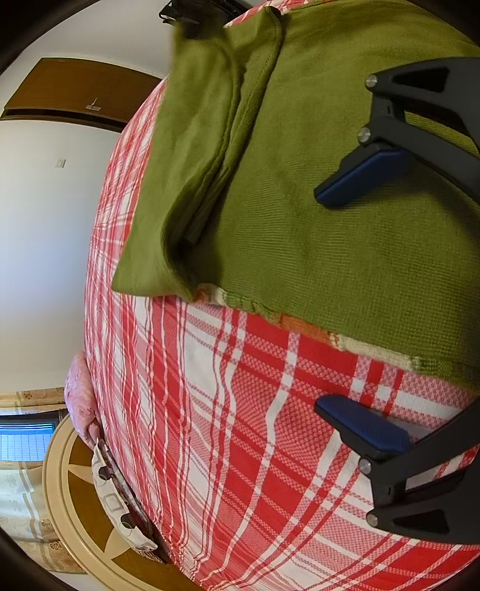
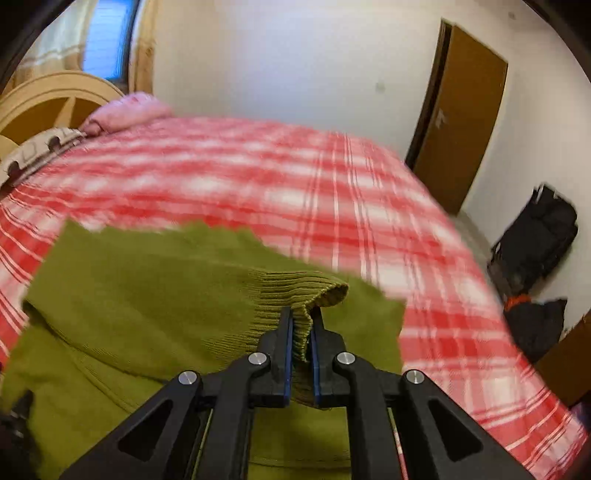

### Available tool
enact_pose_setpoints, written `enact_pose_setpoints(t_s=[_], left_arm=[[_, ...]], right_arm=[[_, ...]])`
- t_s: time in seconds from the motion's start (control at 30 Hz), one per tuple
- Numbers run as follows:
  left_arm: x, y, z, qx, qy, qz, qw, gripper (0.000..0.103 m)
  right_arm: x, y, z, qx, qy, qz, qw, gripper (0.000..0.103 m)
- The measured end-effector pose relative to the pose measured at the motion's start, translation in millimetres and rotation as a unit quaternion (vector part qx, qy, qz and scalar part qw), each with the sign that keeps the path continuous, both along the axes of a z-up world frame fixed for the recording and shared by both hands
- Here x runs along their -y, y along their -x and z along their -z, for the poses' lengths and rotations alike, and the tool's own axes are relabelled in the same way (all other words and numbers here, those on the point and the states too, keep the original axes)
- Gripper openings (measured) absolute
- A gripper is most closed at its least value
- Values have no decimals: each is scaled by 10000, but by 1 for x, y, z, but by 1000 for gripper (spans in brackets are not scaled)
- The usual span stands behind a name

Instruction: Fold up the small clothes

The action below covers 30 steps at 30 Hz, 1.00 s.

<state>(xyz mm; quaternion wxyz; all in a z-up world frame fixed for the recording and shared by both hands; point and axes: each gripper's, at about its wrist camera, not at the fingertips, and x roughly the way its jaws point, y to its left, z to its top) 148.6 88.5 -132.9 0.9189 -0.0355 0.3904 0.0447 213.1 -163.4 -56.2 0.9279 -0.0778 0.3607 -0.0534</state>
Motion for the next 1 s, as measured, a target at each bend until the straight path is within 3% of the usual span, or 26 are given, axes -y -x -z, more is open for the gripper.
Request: enact_pose_setpoints(t_s=[0.13, 0.2, 0.27, 0.43, 0.5, 0.6, 0.8, 0.93, 1.0], left_arm=[[0, 0, 0, 2, 5, 1, 10000, 103], [0, 0, 0, 0, 4, -1, 10000, 103], [0, 0, 0, 1, 4, -1, 10000, 103], [0, 0, 0, 7, 20, -2, 10000, 103], [0, 0, 0, 10, 0, -10, 10000, 103], [-1, 0, 0, 11, -2, -18, 10000, 103], [-1, -3, -10, -188, -48, 98, 9998, 103], [1, -6, -34, 80, -356, 133, 9992, 103], [-1, -13, -52, 297, -234, 141, 9992, 103]], right_arm=[[14, -9, 35, -427, -172, 194, 9988, 15], [22, -8, 32, -373, -316, 326, 9983, 31], [35, -7, 26, -414, -600, 386, 9966, 37], [82, 35, -12, 523, -1023, 1523, 9816, 37], [82, 47, -21, 654, -1137, 1319, 9825, 37], [64, 47, -23, 454, -1087, 726, 9904, 37], [46, 24, -14, 164, -1498, 408, 9877, 37], [42, 17, -4, -47, -1480, 276, 9886, 37], [43, 12, 1, -138, -1531, 268, 9877, 37]])
